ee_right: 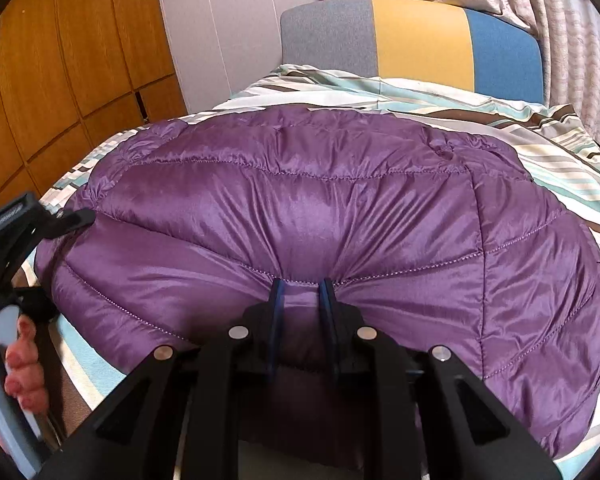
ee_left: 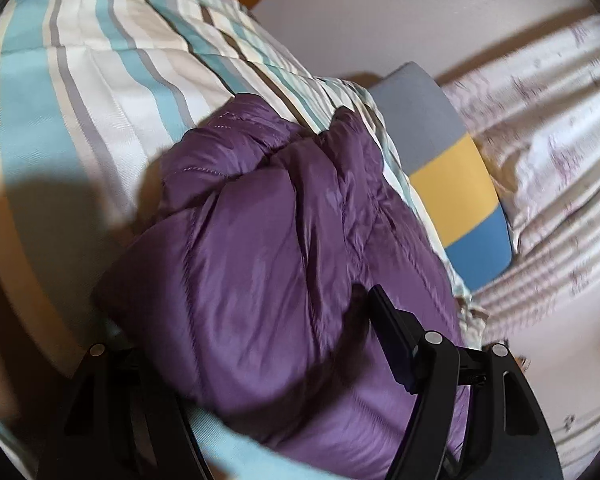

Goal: Fold large clothes

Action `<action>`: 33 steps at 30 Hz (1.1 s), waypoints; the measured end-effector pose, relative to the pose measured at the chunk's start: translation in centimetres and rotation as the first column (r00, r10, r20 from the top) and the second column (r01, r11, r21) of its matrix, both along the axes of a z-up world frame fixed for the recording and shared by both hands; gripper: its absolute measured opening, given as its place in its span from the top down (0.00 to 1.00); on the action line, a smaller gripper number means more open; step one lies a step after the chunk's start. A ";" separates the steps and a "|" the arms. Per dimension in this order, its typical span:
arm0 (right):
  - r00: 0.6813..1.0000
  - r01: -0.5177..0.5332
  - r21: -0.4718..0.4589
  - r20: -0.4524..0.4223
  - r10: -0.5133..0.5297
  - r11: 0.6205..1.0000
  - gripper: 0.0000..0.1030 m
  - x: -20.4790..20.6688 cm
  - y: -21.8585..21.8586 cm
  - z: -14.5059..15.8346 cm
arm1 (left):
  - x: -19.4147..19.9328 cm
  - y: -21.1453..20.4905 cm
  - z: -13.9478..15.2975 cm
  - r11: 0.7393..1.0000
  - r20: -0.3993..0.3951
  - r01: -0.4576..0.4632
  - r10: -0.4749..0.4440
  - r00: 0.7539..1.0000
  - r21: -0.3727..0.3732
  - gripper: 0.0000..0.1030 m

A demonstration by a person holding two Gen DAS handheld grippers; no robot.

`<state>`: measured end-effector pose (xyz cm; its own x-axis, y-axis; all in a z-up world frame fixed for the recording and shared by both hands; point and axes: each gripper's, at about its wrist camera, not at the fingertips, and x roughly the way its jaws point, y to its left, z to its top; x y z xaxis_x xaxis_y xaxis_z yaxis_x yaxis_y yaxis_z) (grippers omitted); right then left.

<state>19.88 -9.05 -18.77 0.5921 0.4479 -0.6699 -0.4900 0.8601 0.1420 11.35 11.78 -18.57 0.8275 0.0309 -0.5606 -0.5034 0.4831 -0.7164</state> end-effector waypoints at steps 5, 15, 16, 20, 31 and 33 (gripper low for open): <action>1.000 -0.001 0.020 -0.009 0.001 1.000 0.83 0.1 -0.4 0.0 | 1.4 0.8 -0.3 0.999 -0.014 -0.013 0.012 1.000 -0.044 0.56; 1.000 0.014 0.042 -0.024 -0.013 0.999 0.83 0.2 -0.9 0.0 | 1.1 -3.8 6.1 0.929 0.018 0.081 -0.093 0.995 0.362 0.83; 0.999 0.018 0.047 -0.028 -0.017 0.999 0.83 0.2 -1.0 -0.1 | 1.1 -4.8 7.0 0.902 0.029 0.097 -0.121 0.992 0.421 0.83; 0.998 0.035 0.079 -0.055 -0.031 0.996 0.83 0.7 -1.7 -0.2 | 0.9 -8.8 9.9 0.778 0.060 0.154 -0.238 0.969 0.610 0.83; 0.981 0.187 0.137 0.023 -0.192 0.973 0.37 -1.2 -6.9 2.5 | 1.9 -13.4 11.7 0.601 -0.013 0.230 -0.343 0.939 0.765 0.83; 0.956 0.286 0.095 0.039 -0.290 0.954 0.32 -1.1 -9.3 2.8 | 2.3 -13.8 11.9 0.592 -0.023 0.236 -0.344 0.939 0.770 0.83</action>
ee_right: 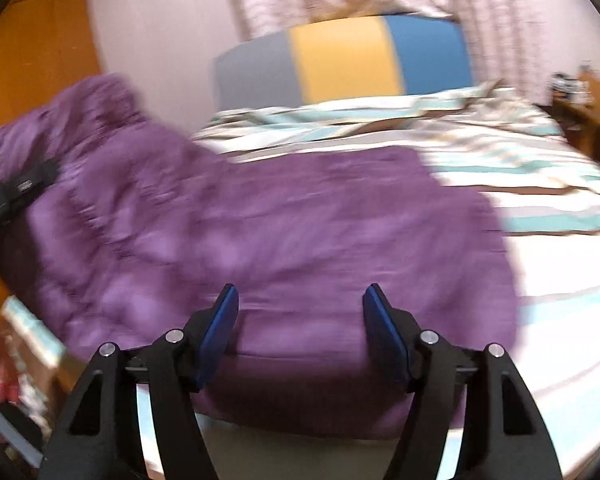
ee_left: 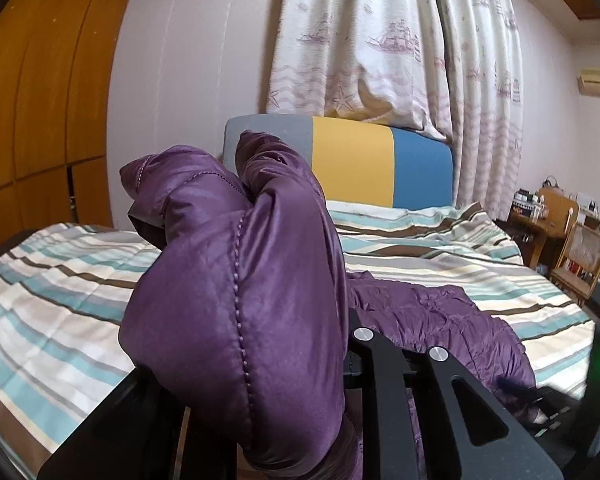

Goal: Fold large clothes

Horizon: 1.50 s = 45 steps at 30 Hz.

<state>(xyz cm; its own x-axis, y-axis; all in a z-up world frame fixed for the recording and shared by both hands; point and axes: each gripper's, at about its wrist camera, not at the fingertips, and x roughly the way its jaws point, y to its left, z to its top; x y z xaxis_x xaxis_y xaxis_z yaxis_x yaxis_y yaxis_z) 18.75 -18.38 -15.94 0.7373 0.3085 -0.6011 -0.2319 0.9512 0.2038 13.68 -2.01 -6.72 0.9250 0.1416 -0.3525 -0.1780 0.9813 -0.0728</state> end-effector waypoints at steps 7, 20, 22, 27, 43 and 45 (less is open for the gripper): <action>0.964 0.261 -0.018 -0.048 -0.262 0.965 0.27 0.4 -8.2 -0.9 | 1.1 -2.2 0.5 0.998 -0.004 0.038 -0.037 0.999 0.045 0.83; 0.939 0.339 -0.108 -0.015 -0.343 0.934 0.17 0.4 -10.3 -0.7 | 2.3 -6.7 0.7 0.980 -0.021 0.147 -0.145 0.989 0.136 0.83; 0.930 0.365 -0.121 -0.006 -0.368 0.923 0.17 0.6 -10.7 -0.5 | 2.5 -7.6 0.4 0.974 -0.028 0.164 -0.162 0.986 0.158 0.83; 0.897 0.439 -0.138 0.020 -0.441 0.888 0.17 0.8 -13.1 -0.1 | 3.2 -9.5 -0.1 0.960 -0.045 0.207 -0.202 0.978 0.190 0.83; 0.843 0.535 -0.159 0.026 -0.538 0.830 0.15 0.9 -16.2 -0.8 | 5.1 -16.3 -4.0 0.876 -0.158 0.357 -0.322 0.933 0.325 0.82; 0.838 0.541 -0.149 0.018 -0.545 0.827 0.15 0.8 -16.4 -0.9 | 5.2 -17.2 -5.0 0.855 -0.183 0.375 -0.329 0.926 0.357 0.81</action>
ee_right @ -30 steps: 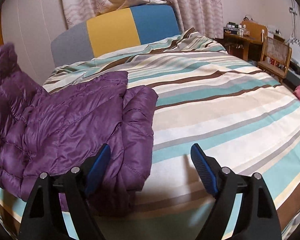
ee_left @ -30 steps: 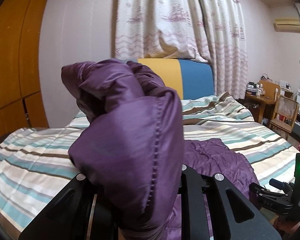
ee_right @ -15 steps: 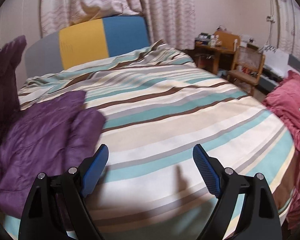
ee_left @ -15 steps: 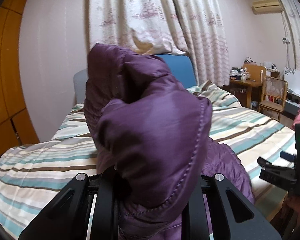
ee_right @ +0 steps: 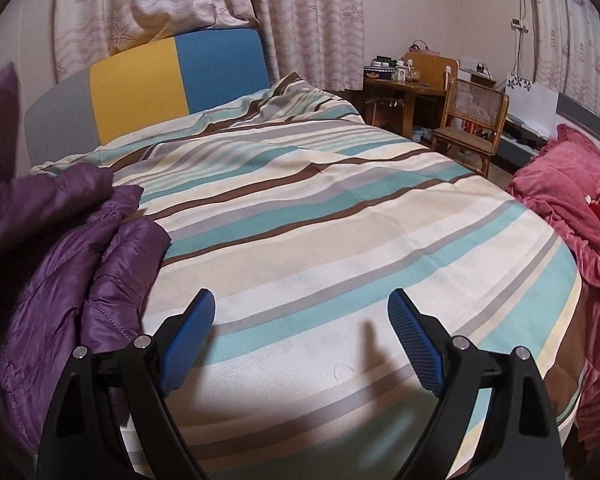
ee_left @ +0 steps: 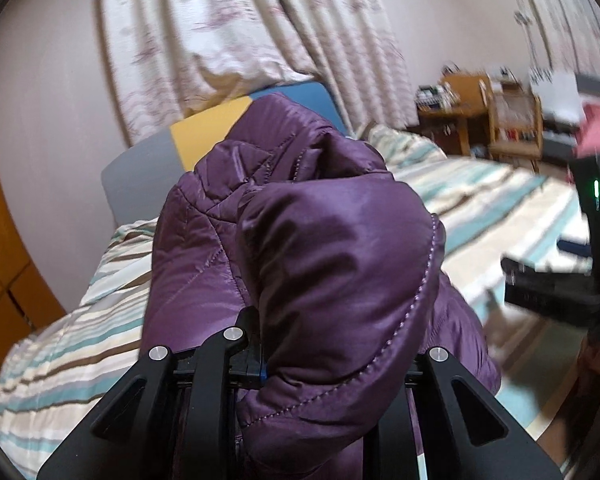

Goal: Fold large clothes

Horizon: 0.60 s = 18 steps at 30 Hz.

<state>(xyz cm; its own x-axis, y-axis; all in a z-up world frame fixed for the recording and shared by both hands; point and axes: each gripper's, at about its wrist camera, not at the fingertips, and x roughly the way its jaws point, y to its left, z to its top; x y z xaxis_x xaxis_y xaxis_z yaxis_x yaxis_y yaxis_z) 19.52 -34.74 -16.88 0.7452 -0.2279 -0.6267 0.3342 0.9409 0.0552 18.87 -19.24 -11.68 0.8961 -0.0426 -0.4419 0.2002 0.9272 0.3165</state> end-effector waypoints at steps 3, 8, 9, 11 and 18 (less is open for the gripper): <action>1.000 0.002 0.015 0.001 -0.002 1.000 0.14 0.0 -0.2 -0.1 | 0.4 -1.5 -1.7 0.997 -0.043 0.031 -0.028 0.999 0.071 0.77; 1.000 0.008 0.032 -0.014 -0.007 0.999 0.14 0.2 -0.3 -0.4 | 0.6 -2.2 -3.1 0.994 -0.098 0.063 -0.054 0.994 0.088 0.69; 1.000 0.009 0.034 -0.017 -0.008 0.999 0.14 0.2 -0.3 -0.4 | 0.7 -2.1 -3.1 0.994 -0.114 0.077 -0.069 0.991 0.073 0.58; 1.000 0.008 0.033 -0.023 -0.007 0.999 0.14 0.3 -0.4 -0.5 | 0.7 -2.1 -2.9 0.992 -0.149 0.123 -0.119 0.982 0.018 0.39; 1.000 0.013 0.040 -0.016 -0.012 0.999 0.14 0.2 -0.5 -0.6 | -0.1 -1.1 -0.9 0.971 -0.185 0.157 -0.191 0.964 -0.181 0.27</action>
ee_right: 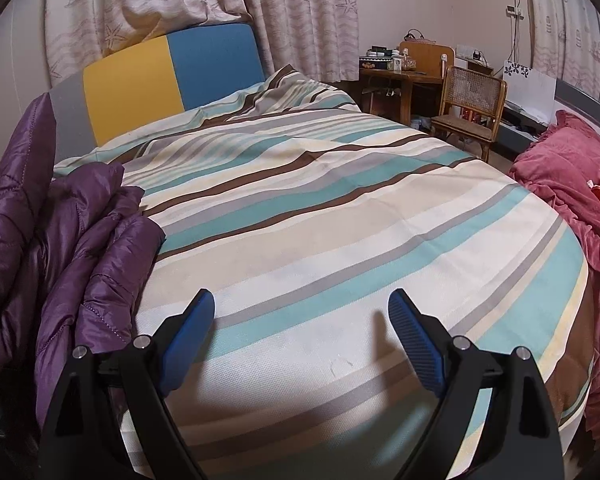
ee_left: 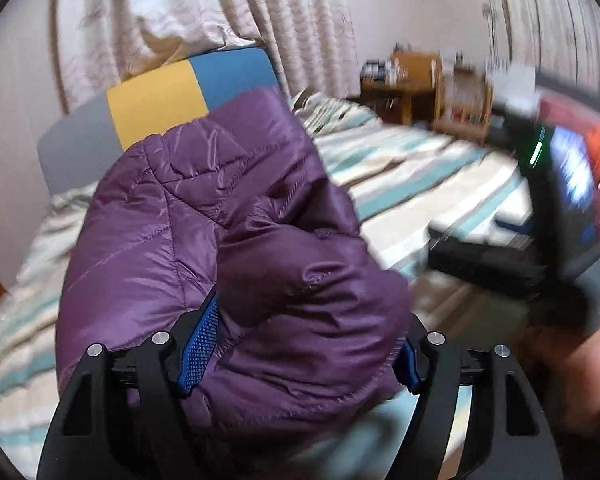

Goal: Fold large clothes

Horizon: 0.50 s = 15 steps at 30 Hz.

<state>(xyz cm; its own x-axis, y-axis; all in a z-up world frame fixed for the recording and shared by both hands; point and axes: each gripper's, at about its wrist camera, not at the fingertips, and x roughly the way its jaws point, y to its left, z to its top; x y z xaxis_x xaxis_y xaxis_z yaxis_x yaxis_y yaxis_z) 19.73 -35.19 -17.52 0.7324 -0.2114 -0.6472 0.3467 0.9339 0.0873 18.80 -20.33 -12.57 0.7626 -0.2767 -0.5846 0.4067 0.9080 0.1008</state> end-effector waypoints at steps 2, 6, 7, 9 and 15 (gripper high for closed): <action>1.000 0.003 0.006 0.000 -0.003 1.000 0.14 0.0 0.0 -0.1 | -0.8 1.2 1.6 0.990 -0.012 0.036 -0.037 0.999 -0.136 0.19; 1.000 0.002 0.010 0.000 -0.002 1.000 0.14 0.0 -0.1 -0.2 | -2.1 2.4 3.5 0.970 -0.009 0.060 -0.063 0.998 -0.234 0.14; 1.000 0.002 0.010 0.000 -0.002 1.000 0.14 0.0 -0.1 -0.2 | -2.3 2.8 3.7 0.968 -0.002 0.056 -0.059 0.998 -0.246 0.14; 1.000 -0.003 0.016 0.003 0.003 1.000 0.14 -0.1 -0.1 -0.2 | -2.7 3.9 4.2 0.961 0.015 0.030 -0.027 1.000 -0.274 0.14; 0.999 -0.035 0.047 0.001 0.035 0.998 0.11 -0.1 -0.2 0.2 | -0.3 10.6 4.7 0.904 -0.015 -0.228 0.239 0.971 -0.360 0.10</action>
